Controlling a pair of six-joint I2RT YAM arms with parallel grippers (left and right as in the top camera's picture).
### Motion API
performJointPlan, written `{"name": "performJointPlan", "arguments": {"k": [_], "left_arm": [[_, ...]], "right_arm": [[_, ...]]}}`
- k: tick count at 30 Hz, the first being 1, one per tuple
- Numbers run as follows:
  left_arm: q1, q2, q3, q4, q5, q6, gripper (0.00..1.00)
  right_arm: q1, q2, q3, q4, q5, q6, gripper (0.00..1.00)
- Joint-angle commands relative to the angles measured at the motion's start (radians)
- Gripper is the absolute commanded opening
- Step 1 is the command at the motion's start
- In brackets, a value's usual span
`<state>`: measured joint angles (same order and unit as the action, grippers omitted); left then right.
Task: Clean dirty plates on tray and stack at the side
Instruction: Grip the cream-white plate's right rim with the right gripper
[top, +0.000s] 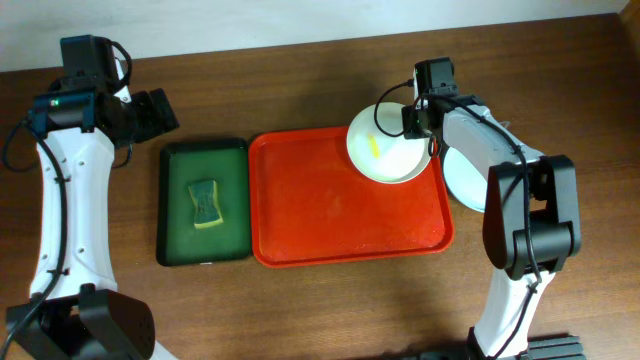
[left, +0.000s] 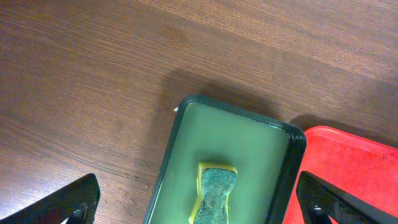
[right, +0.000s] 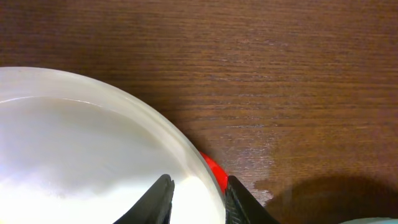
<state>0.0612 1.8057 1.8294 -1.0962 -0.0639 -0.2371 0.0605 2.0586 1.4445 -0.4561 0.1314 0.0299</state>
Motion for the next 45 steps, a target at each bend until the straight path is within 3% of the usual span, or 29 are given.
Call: {"name": "performJointPlan", "arguments": {"k": [1,9,17,21,23,26,35,36,37,41,45], "left_arm": [[0.0,-0.007,0.008,0.002,-0.004,-0.005,0.99],[0.0,-0.007,0.008,0.002,-0.004,-0.005,0.99],[0.0,-0.007,0.008,0.002,-0.004,-0.005,0.99],[0.0,-0.007,0.008,0.002,-0.004,-0.005,0.99],[0.0,-0.007,0.008,0.002,-0.004,-0.005,0.99],[0.0,-0.007,0.008,0.002,-0.004,-0.005,0.99],[0.0,-0.007,0.008,0.002,-0.004,-0.005,0.99],[0.0,-0.007,0.008,0.002,-0.004,-0.005,0.99],[0.0,-0.007,0.008,0.002,-0.004,-0.005,0.99],[0.0,-0.007,0.008,0.002,-0.004,-0.005,0.99],[0.0,-0.007,0.008,0.002,-0.004,-0.005,0.99]], "right_arm": [[0.002,0.009,0.013,-0.004,0.013,-0.001,0.29],[-0.043,0.01,0.013,-0.007,0.012,-0.001,0.29],[-0.043,0.011,-0.018,-0.003,0.008,-0.001,0.22],[-0.041,0.011,-0.022,-0.005,0.004,0.0,0.16],[-0.041,0.011,-0.022,-0.019,0.004,0.0,0.04],[-0.041,0.003,-0.02,-0.051,0.003,0.0,0.04],[-0.041,-0.188,-0.019,-0.241,-0.249,0.004,0.04],[-0.041,-0.2,-0.019,-0.269,-0.248,0.004,0.17],[-0.042,-0.201,-0.019,-0.296,-0.248,0.004,0.36],[-0.044,-0.199,-0.023,-0.423,-0.23,0.026,0.45],[-0.044,-0.189,-0.052,-0.42,-0.12,0.091,0.4]]}}
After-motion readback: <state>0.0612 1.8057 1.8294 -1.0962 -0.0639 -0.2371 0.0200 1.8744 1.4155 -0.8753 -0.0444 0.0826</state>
